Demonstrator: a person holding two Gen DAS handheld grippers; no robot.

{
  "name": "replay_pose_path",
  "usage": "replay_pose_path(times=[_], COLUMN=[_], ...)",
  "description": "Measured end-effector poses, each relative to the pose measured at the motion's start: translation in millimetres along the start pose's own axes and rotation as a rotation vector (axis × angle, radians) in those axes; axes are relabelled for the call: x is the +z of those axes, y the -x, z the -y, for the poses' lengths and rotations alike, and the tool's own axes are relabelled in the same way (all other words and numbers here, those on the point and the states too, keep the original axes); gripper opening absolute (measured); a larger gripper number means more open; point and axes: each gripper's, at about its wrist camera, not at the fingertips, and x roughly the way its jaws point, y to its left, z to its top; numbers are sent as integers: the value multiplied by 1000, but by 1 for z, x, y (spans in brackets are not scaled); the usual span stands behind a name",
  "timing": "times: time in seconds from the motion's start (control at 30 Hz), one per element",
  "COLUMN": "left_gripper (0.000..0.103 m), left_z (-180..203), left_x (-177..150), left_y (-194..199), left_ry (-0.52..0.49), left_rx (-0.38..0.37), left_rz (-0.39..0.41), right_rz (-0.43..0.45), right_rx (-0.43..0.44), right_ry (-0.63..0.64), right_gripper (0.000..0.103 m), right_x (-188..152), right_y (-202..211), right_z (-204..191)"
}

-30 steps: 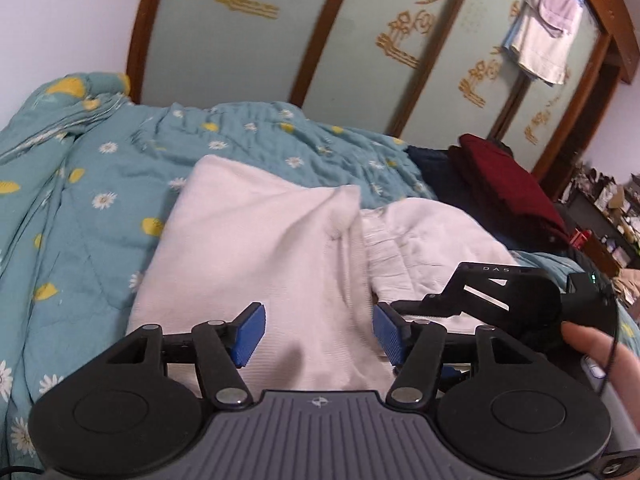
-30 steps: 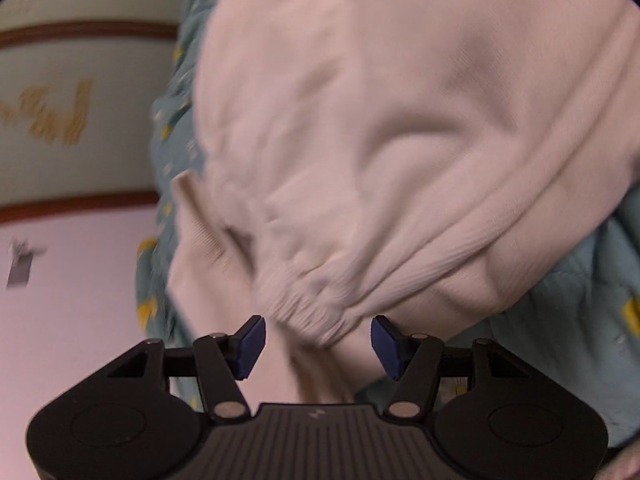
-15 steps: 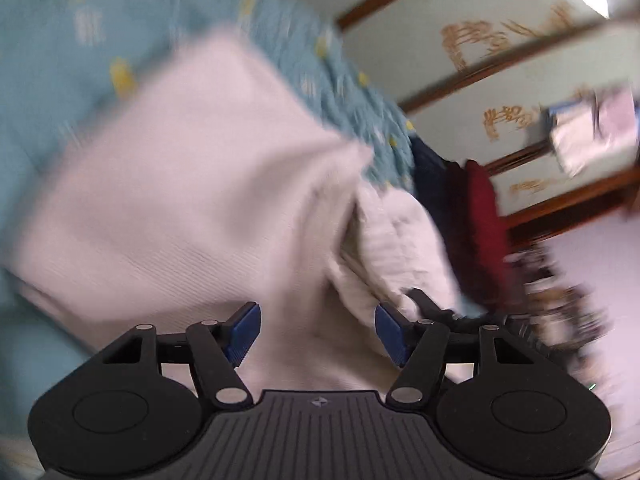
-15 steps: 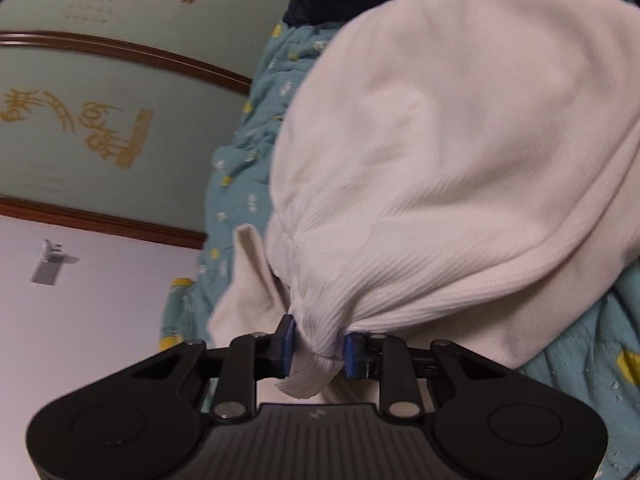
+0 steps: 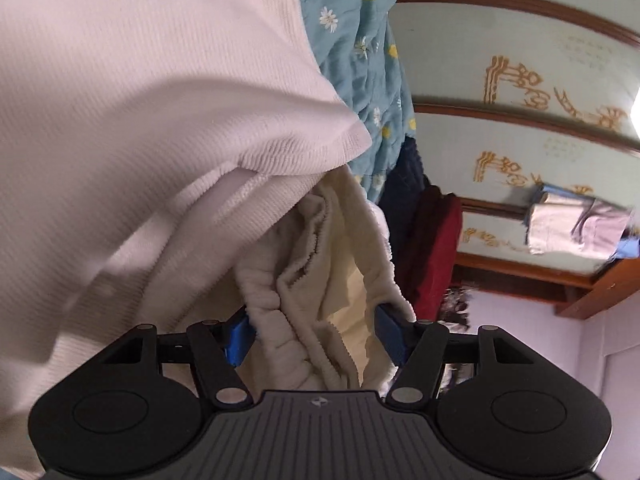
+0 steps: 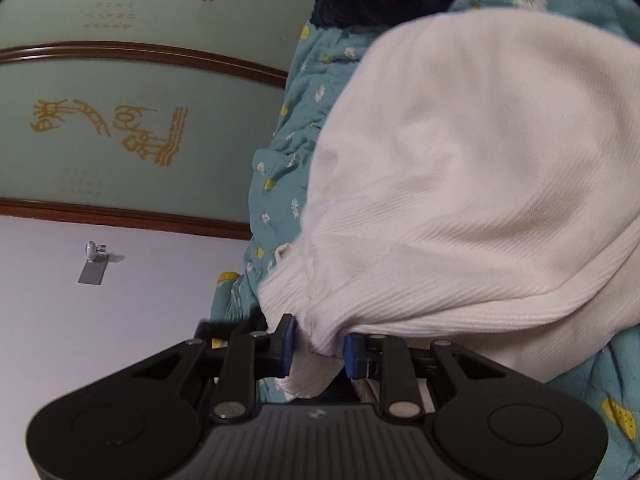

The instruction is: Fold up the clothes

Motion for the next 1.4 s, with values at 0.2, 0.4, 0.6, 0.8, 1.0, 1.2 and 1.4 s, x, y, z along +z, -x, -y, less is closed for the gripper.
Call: replay_pose_path(times=[0.2, 0.4, 0.6, 0.8, 1.0, 1.2, 1.4], left_gripper=[62, 68, 48, 26, 25, 25, 25], left_z=[1, 12, 18, 9, 21, 57, 78], left_x=[-9, -3, 0, 3, 0, -8, -13], left_y=[29, 16, -12, -12, -10, -10, -9], left_ry=[-31, -79, -136, -131, -96, -89, -88], left_rx=[-23, 30, 123, 66, 37, -19, -20], left_rz=[103, 118, 77, 72, 61, 79, 89], right_rz=[-23, -51, -75, -241, -200, -273, -6], right_rx=[29, -7, -36, -148, -270, -188, 7], right_ry=[-14, 37, 71, 196, 515, 111, -291], right_gripper=[23, 23, 25, 49, 64, 71, 71], right_x=[8, -6, -9, 8, 46, 64, 9], right_y=[4, -1, -11, -1, 77, 90, 59], right_z=[2, 2, 6, -9, -48, 4, 49])
